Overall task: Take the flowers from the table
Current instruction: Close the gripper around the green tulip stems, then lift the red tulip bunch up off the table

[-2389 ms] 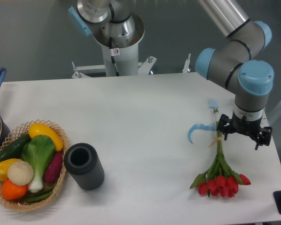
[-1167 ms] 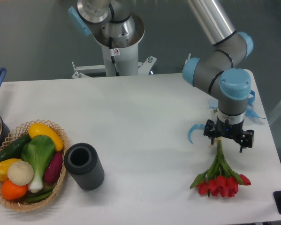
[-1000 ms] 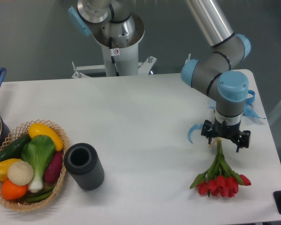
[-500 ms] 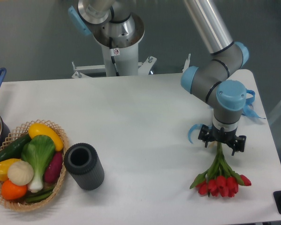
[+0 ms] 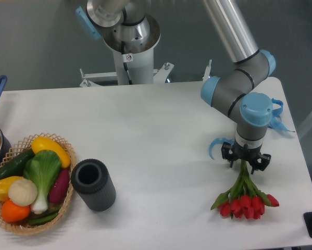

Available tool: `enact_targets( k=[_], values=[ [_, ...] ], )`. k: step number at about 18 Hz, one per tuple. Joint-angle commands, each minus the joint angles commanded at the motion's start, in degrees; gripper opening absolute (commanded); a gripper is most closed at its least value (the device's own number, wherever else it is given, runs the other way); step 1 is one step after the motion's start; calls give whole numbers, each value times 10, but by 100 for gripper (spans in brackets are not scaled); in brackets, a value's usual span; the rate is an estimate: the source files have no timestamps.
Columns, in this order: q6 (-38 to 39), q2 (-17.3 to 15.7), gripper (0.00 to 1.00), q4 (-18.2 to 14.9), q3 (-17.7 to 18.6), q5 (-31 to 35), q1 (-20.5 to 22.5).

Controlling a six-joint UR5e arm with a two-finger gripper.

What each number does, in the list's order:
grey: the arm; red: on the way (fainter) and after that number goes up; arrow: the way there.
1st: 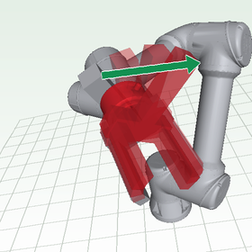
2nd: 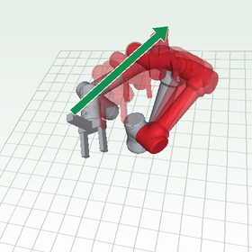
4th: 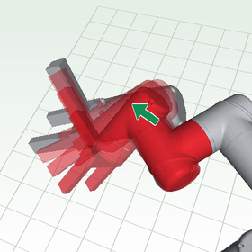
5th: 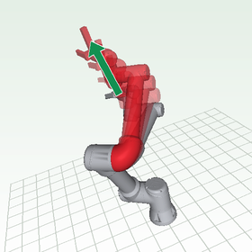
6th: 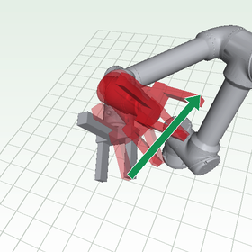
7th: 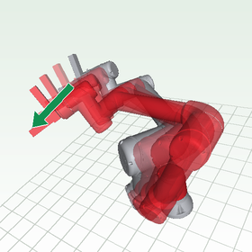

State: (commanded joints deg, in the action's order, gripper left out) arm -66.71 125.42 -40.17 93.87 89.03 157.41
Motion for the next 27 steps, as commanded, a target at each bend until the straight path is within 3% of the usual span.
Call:
enact_targets(
  k=[5,8,12,17,25,27],
  values=[
    [7,-2,3,1,-3,-5,1],
    [35,-10,2,1,-10,-6,3],
    [79,-22,2,0,-47,-4,0],
    [75,-25,3,-12,-86,0,0],
    [29,-39,3,-113,-133,1,-3],
    [10,-46,3,-152,-142,2,-2]
  ],
)
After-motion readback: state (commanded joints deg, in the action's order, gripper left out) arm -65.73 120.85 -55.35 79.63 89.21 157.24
